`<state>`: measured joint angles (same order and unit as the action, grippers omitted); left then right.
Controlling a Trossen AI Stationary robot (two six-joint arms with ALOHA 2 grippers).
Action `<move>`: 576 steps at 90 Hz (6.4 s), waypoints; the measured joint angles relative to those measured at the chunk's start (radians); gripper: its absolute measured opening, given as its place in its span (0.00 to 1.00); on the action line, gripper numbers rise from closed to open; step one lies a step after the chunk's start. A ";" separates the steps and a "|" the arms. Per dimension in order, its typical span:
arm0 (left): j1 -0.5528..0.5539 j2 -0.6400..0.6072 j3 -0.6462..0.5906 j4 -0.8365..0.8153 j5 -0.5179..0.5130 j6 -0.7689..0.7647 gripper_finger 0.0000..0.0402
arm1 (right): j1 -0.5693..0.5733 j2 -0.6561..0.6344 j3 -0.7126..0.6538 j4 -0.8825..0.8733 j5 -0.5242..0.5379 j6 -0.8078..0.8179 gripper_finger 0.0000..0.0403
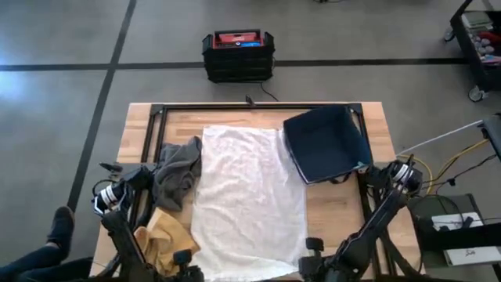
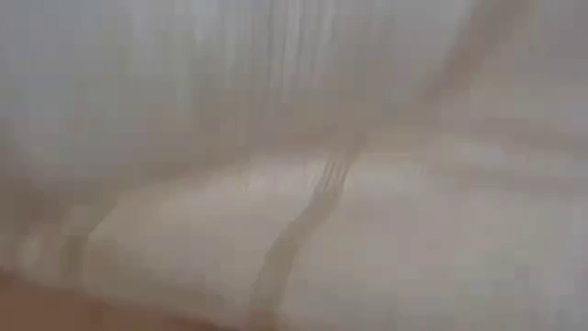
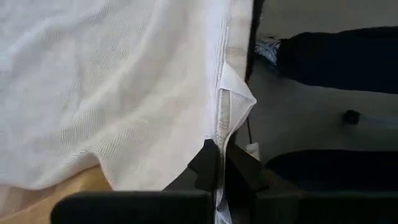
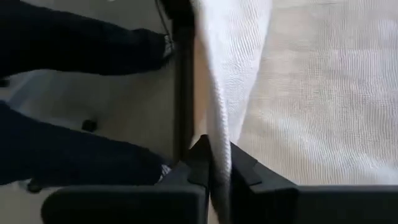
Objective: Fold towel
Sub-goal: Fold the white towel
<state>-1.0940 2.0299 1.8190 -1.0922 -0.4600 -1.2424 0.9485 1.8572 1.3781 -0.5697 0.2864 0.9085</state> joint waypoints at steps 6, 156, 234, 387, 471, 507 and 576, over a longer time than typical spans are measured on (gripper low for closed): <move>-0.008 -0.004 0.027 0.002 0.021 -0.006 0.00 | 0.000 -0.023 0.000 0.002 0.014 -0.016 0.00; 0.335 -0.287 -0.274 -0.472 -0.254 0.044 0.00 | -0.475 -0.063 0.205 -0.634 0.371 -0.407 0.00; 0.906 -0.938 -1.083 0.208 -0.394 0.667 0.00 | -0.997 -0.063 0.082 -0.467 0.369 -0.518 0.00; 1.100 -0.995 -1.133 0.603 -0.152 1.084 0.62 | -1.140 -0.103 0.153 -0.470 0.204 -0.615 0.58; 0.571 -0.590 -1.246 0.862 0.329 0.499 0.27 | -0.572 -0.066 -0.374 0.067 -0.172 -0.327 0.42; 0.363 -0.424 -1.017 0.852 0.302 0.386 0.22 | -0.255 -0.061 -0.366 0.110 -0.192 0.093 0.36; 0.422 -0.441 -0.916 0.400 0.134 0.345 0.19 | -0.191 -0.067 -0.203 0.025 0.080 -0.043 0.30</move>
<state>-0.6723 1.5890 0.9034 -0.6925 -0.3261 -0.8976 0.7577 1.7906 1.1753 -0.5442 0.3660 0.8650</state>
